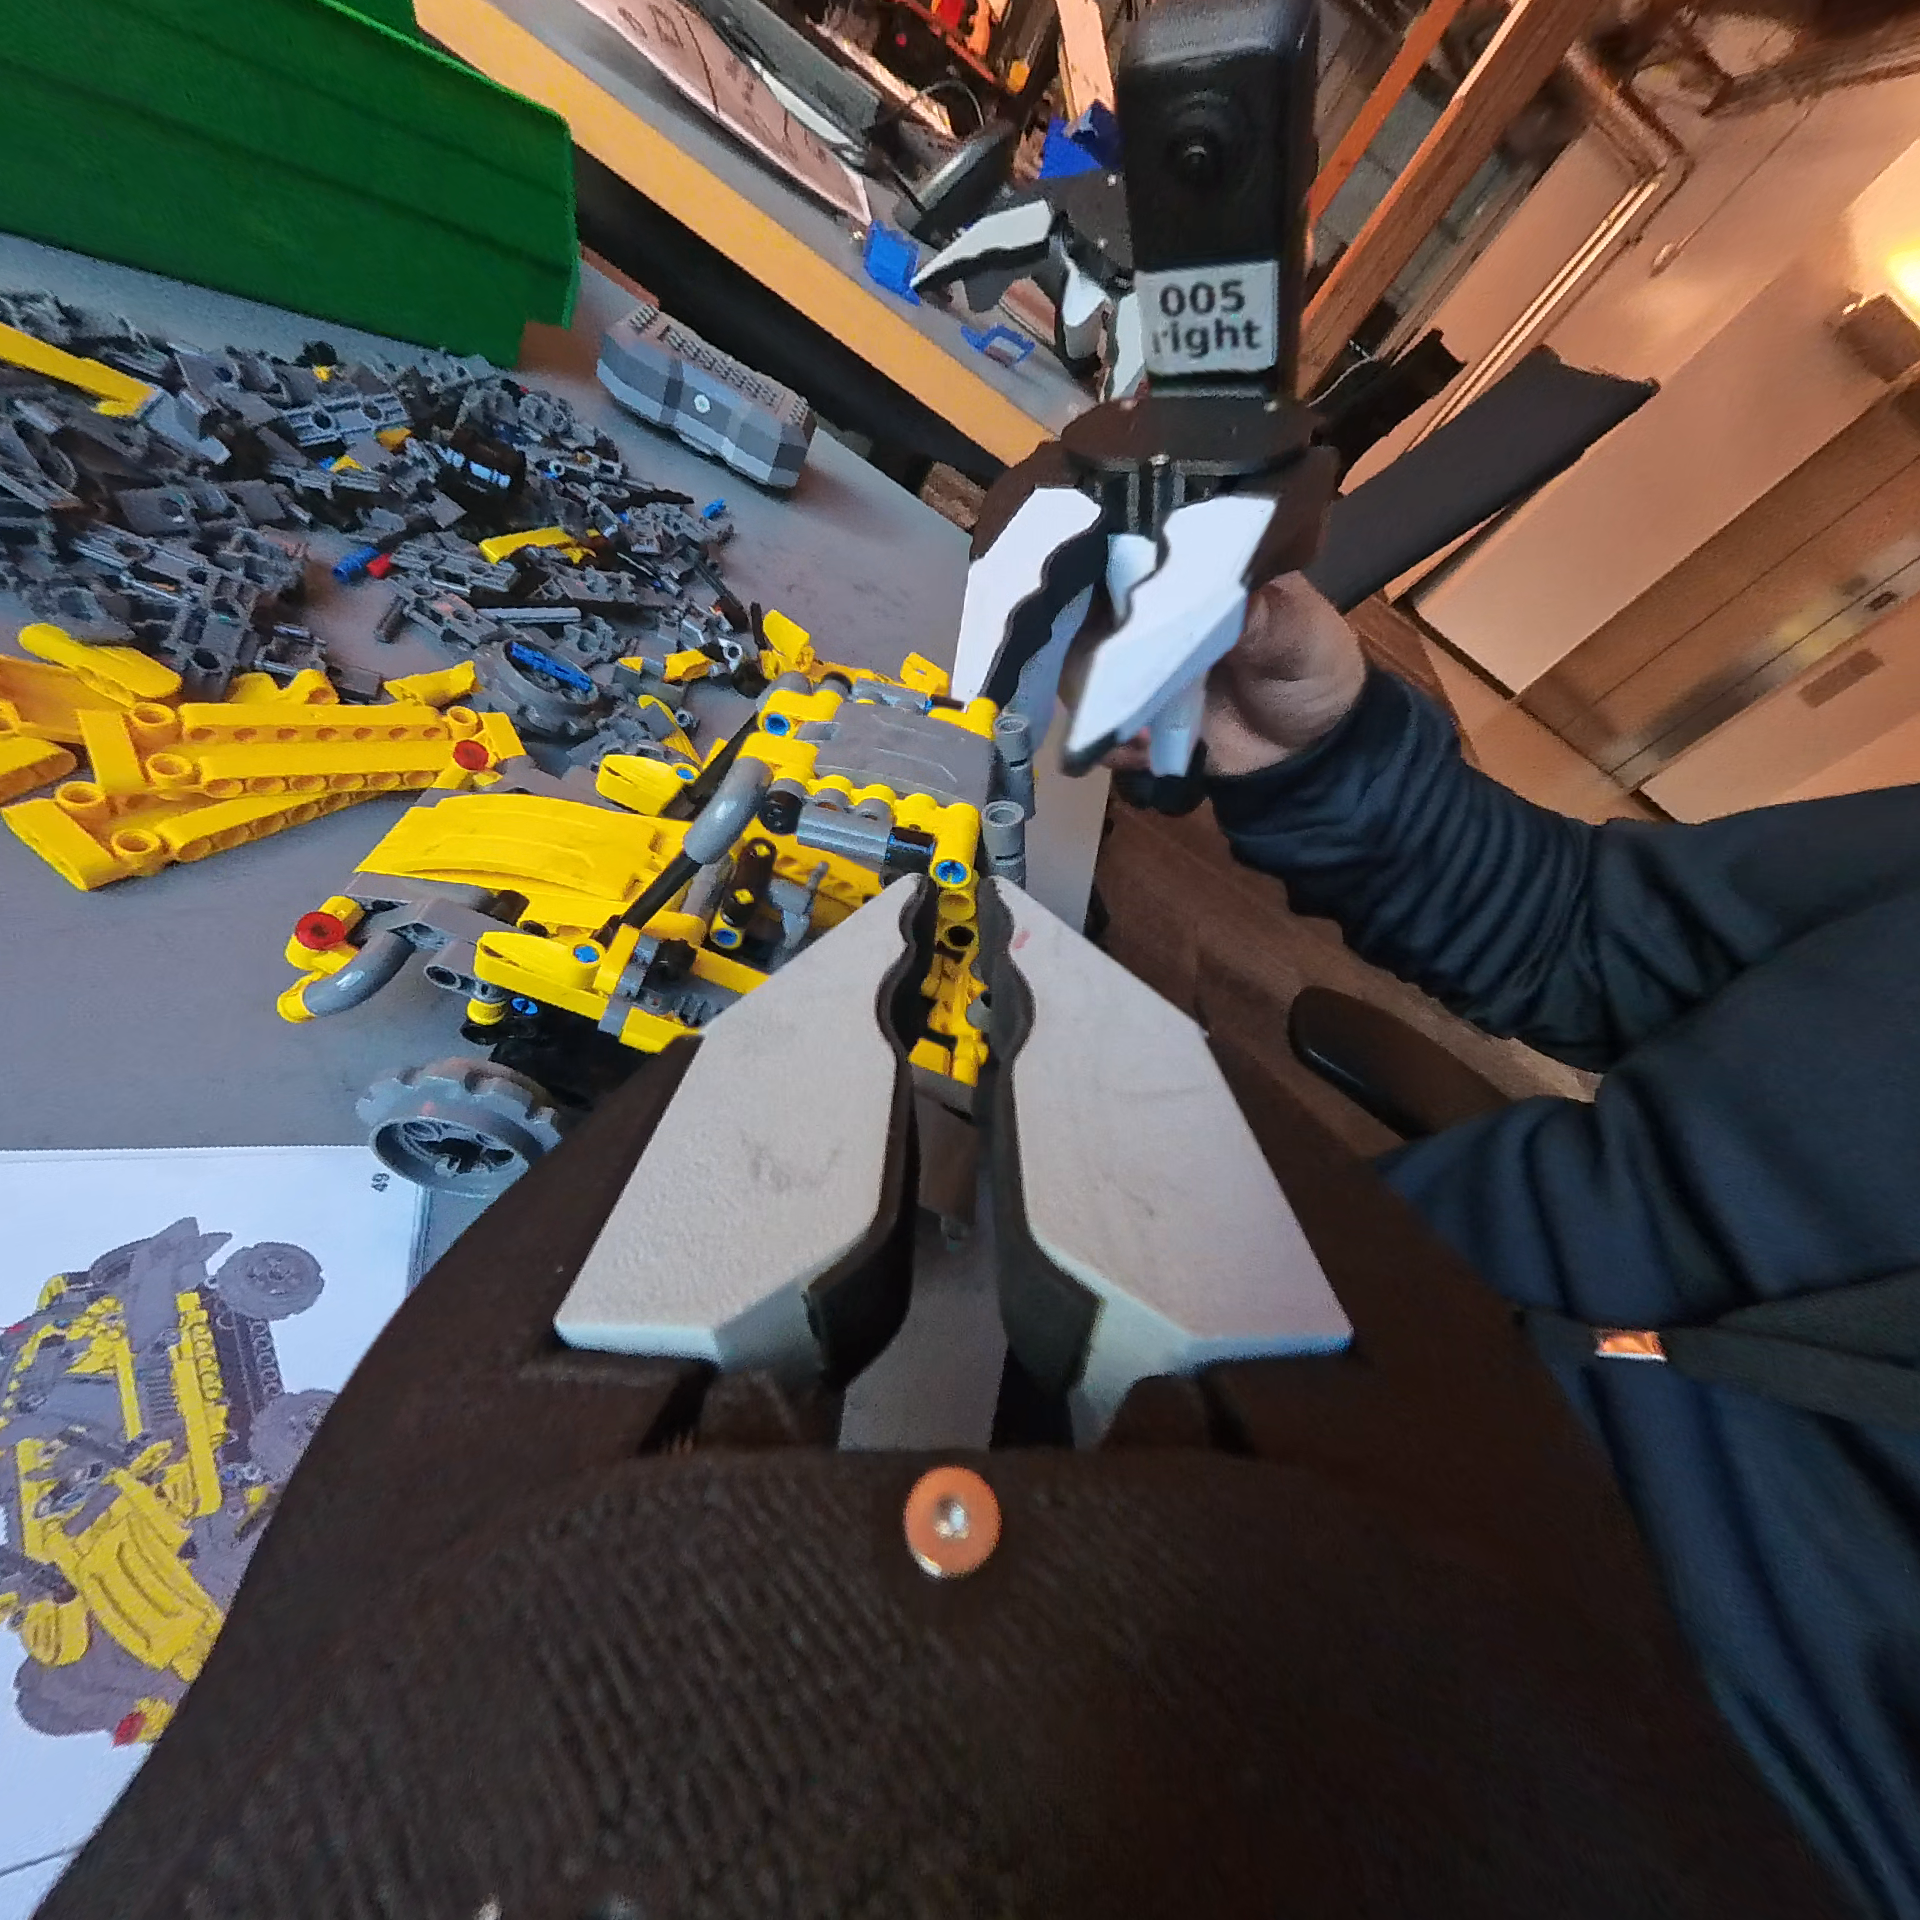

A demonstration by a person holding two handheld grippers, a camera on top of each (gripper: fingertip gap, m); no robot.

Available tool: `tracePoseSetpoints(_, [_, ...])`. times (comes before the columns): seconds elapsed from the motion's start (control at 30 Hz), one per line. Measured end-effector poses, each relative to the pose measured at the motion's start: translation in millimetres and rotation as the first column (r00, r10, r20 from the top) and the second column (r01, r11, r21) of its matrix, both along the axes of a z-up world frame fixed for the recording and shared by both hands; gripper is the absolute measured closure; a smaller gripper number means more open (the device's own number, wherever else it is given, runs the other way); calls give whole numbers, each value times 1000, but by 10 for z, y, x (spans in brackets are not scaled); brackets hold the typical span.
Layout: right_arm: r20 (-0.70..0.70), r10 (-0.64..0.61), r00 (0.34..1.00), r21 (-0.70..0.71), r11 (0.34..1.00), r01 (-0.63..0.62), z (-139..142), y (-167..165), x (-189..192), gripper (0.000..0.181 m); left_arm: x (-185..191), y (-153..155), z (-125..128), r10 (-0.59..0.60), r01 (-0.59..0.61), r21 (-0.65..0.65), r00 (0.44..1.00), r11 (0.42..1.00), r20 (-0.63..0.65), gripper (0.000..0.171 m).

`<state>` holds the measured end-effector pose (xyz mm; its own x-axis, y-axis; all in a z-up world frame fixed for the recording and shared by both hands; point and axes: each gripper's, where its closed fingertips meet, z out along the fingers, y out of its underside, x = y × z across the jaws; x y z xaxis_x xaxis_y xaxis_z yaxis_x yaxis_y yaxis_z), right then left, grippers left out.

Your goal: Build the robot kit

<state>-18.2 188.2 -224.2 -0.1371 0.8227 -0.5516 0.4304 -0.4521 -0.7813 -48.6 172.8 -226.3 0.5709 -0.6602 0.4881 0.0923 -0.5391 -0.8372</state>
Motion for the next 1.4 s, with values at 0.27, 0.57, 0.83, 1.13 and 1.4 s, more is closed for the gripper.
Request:
tracePoseSetpoints(0.27, [104,15,994,278,960,-44,-242,6,6,158,3,-8,-108,32,-9,126,982,992,-185,167])
tracePoseSetpoints(0.57, [253,20,967,450,882,-136,-478,-42,66,163,63,-73,-345,36,37,174,916,984,-400,167])
tracePoseSetpoints(0.83, [316,57,947,437,877,-198,-539,-63,127,164,127,-109,-408,10,65,159,901,985,-433,167])
tracePoseSetpoints(1.13, [338,210,917,349,877,-329,-464,-91,221,149,212,-161,-317,-56,66,34,969,997,-242,167])
tracePoseSetpoints(1.4, [318,193,928,486,807,-334,-490,-113,212,145,204,-131,-353,-25,62,100,942,993,-334,167])
